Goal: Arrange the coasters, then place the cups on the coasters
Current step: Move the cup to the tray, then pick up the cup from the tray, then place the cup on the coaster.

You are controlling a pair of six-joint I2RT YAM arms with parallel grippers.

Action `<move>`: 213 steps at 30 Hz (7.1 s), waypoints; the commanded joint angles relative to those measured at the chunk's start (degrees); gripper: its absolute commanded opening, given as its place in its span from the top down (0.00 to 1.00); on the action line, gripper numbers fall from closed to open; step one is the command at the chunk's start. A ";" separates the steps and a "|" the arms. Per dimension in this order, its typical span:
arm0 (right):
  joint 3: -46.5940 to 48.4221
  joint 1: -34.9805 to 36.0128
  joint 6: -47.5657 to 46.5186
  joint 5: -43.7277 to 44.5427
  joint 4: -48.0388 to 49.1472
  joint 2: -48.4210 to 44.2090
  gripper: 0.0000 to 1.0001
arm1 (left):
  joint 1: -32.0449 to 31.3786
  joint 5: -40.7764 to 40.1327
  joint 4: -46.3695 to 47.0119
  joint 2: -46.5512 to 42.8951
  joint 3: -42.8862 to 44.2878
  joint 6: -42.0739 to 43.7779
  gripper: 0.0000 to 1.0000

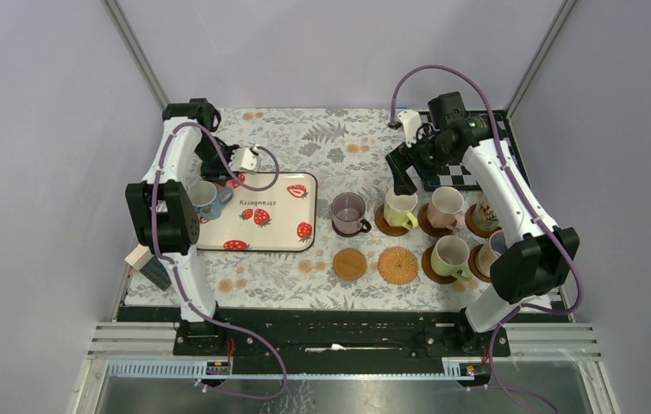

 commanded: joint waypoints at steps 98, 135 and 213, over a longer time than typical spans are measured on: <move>12.08 3.62 0.21 0.91 -0.12 6.16 0.00 | -23.42 8.63 12.24 -9.25 6.42 -45.60 0.01; 32.18 34.24 3.48 4.60 10.29 39.41 0.24 | 8.33 -4.22 36.61 -30.56 -11.74 -107.32 0.01; -37.80 22.51 14.94 23.86 13.91 -30.94 1.00 | 9.49 9.77 48.30 -27.16 -16.77 -114.08 0.01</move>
